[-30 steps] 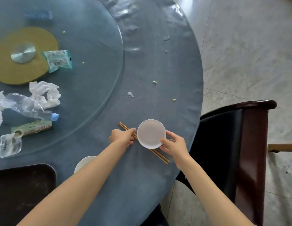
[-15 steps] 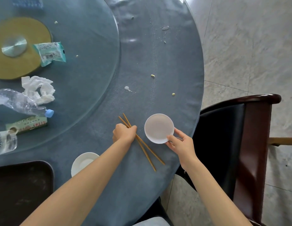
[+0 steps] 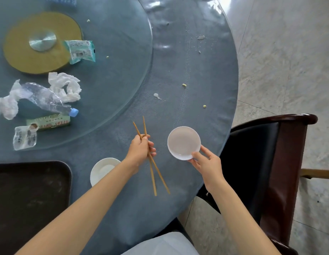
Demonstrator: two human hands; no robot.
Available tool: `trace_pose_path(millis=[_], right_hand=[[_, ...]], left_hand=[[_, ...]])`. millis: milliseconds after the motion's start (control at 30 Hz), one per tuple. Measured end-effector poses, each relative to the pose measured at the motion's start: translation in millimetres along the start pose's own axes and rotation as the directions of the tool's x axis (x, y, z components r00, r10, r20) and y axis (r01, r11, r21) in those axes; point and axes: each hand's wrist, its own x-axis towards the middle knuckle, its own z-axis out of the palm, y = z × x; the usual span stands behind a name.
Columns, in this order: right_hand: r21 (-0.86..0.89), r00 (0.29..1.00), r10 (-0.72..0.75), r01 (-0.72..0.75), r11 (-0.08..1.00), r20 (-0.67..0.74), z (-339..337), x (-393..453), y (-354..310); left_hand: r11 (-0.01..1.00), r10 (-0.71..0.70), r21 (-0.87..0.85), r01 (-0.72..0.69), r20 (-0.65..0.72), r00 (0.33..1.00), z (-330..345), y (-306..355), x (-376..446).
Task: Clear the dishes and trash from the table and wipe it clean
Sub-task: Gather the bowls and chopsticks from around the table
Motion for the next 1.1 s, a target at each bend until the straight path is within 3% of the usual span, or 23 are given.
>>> trace_pose_path(millis=[233,500,667,933,1100], right_hand=[[-0.132,0.986,0.009,0.013,0.991,0.164,45,-50,15],[-0.280,0.944,0.004,0.094,0.955,0.331,118,-127,67],[-0.315,0.913,0.020,0.120,0.941,0.408,167,-178,126],[-0.418,0.849,0.126,0.120,0.901,0.514,291,-297,263],[-0.486,0.762,0.228,0.128,0.865,0.606,368,-363,329]], left_hand=[[0.979,0.030,-0.200,-0.033,-0.018,0.999,-77,-17,-51],[0.914,0.025,-0.405,-0.029,-0.016,1.000,-211,-79,-127],[0.781,-0.015,-0.624,0.018,0.009,1.000,-295,-135,-180],[0.609,-0.018,-0.783,-0.128,-0.176,0.984,-461,-264,-283],[0.505,-0.049,-0.830,-0.237,-0.302,0.952,-545,-329,-336]])
